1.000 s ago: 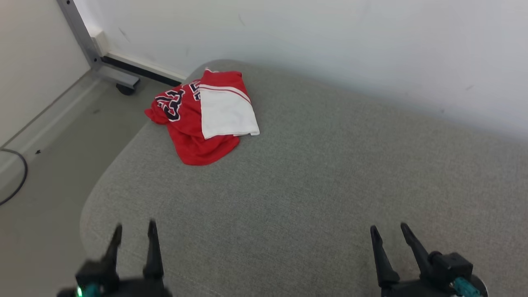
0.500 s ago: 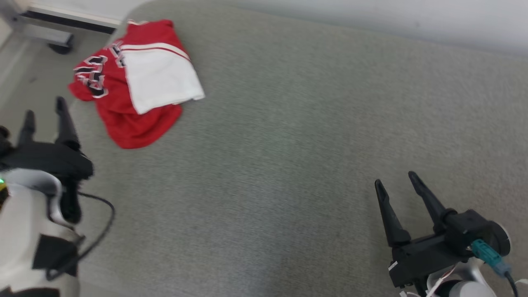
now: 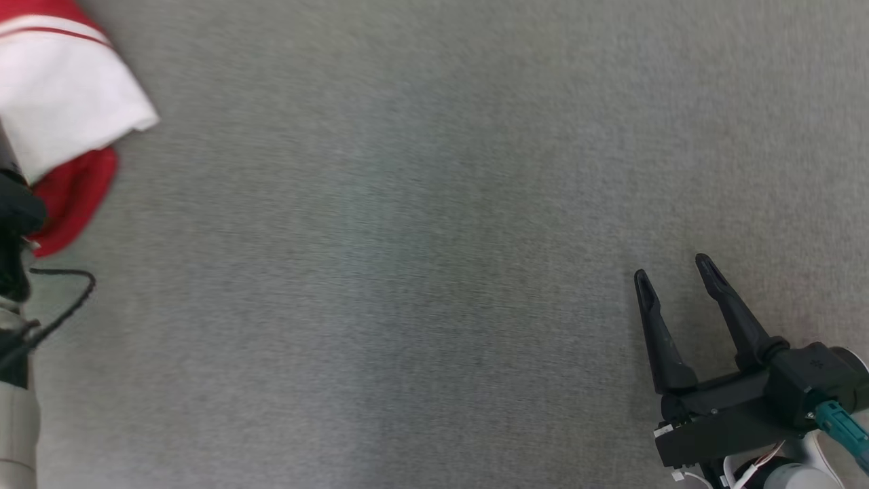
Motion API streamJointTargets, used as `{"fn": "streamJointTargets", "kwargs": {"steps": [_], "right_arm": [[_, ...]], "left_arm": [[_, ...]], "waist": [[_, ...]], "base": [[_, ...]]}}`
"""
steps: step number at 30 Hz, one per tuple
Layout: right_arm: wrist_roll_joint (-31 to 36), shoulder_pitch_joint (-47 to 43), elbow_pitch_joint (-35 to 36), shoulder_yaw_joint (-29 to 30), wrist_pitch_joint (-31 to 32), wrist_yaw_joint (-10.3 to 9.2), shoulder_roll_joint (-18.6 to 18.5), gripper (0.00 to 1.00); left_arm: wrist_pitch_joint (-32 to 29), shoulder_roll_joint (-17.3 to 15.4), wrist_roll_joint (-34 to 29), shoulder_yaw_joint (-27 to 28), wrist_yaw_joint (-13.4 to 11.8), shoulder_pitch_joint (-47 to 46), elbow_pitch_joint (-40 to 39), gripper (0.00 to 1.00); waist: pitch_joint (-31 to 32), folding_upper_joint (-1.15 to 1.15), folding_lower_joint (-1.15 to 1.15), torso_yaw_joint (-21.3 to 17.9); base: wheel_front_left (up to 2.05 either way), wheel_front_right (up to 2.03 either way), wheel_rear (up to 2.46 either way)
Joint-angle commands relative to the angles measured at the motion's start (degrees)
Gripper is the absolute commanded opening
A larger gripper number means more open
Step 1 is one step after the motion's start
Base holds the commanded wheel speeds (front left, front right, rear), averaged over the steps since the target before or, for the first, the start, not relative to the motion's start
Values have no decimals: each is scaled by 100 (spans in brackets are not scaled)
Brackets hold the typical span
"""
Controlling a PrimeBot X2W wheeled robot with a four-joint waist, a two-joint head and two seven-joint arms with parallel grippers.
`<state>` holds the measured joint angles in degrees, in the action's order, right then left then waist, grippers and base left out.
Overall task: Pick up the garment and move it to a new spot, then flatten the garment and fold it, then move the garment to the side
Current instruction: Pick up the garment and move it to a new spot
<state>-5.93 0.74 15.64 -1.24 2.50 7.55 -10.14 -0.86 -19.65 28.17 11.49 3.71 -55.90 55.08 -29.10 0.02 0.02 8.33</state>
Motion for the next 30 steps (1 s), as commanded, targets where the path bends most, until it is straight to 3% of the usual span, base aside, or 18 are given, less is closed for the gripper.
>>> {"fn": "streamJointTargets", "kwargs": {"steps": [1,8,13,14,15,16,26,30], "right_arm": [[31,-6,38,-22,-23,-10,47,100],[-22,104,23,-57,-28,-11,93,100],[-83,161,-128,-153,-111,-10,141,100],[-94,179,-174,-183,-138,-10,153,100],[-104,194,-223,-219,-159,-10,169,100],[-115,217,-281,-260,-190,-10,186,100],[-332,441,-1064,-565,-539,-11,385,100],[-412,469,-1373,-643,-734,-10,487,100]], "left_arm": [[-24,-46,0,2,-23,-88,34,100],[-688,1,66,-41,-355,-307,708,100],[-1432,162,118,-176,-328,-270,1122,100],[-1500,149,95,-211,-326,-257,1146,70],[-1553,126,69,-233,-298,-231,1152,23],[-1546,88,75,-236,-270,-206,1121,0],[-1440,-506,-72,-345,-222,-190,432,0],[-1500,-587,-67,-459,0,-113,-91,0]], "waist": [[-525,-2,-2,-483],[-563,-2,-2,-569],[-374,-2,-2,-548],[-318,-2,-2,-536],[-255,-2,-2,-527],[-185,-2,-2,-522],[892,-2,-2,-490],[1329,-2,-2,-470]], "base": [[0,0,0],[0,0,0],[0,0,0],[0,0,0],[0,0,0],[0,0,0],[0,0,0],[0,0,0]]}}
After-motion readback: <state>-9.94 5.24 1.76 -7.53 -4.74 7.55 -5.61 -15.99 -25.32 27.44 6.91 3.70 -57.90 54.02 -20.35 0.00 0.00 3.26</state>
